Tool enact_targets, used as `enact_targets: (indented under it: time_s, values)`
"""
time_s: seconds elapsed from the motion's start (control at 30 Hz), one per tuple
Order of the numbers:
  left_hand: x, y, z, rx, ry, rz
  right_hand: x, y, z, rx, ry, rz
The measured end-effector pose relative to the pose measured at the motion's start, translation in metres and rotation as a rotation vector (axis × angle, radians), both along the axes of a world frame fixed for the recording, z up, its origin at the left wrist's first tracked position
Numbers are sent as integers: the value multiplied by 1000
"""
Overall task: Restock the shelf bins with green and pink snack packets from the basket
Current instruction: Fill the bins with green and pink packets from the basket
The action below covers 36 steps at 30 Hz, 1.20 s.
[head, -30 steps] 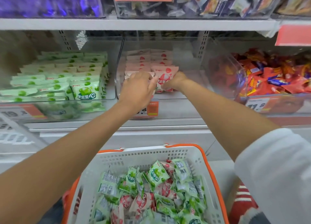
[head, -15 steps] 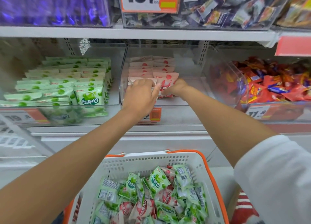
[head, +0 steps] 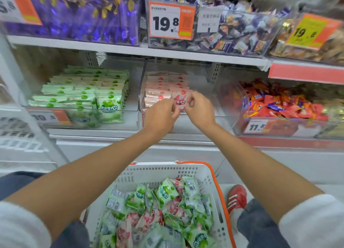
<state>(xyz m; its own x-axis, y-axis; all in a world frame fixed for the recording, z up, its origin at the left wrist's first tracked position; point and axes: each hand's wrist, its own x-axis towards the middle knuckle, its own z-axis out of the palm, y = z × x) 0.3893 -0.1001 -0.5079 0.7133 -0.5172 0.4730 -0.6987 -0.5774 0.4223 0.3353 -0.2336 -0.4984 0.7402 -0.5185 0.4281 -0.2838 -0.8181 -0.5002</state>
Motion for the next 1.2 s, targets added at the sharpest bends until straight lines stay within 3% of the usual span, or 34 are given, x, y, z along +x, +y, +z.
enact_targets:
  time_s: [0.1, 0.27, 0.47, 0.6, 0.8, 0.93, 1.07, 1.2]
  values:
    - [-16, 26, -27, 121, 194, 14, -31, 30, -34, -42, 48, 86]
    - [-13, 85, -105, 561, 577, 50, -71, 45, -154, 239, 568, 175]
    - [-1, 133, -171, 662, 729, 104, -71, 61, -248, 524, 940, 91]
    - [-1, 139, -191, 612, 834, 84, -59, 78, -290, 715, 912, -42]
    - [-12, 152, -199, 621, 874, -4, -60, 101, -299, 395, 886, 70]
    - [-4, 152, -181, 485, 907, -57, -40, 101, -215, 252, 752, 322]
    - [1, 146, -140, 108, 1115, -207, -17, 94, -126, 303, 533, 488]
    - [13, 144, -99, -17, 980, -233, -1, 105, -53, 318, 405, 554]
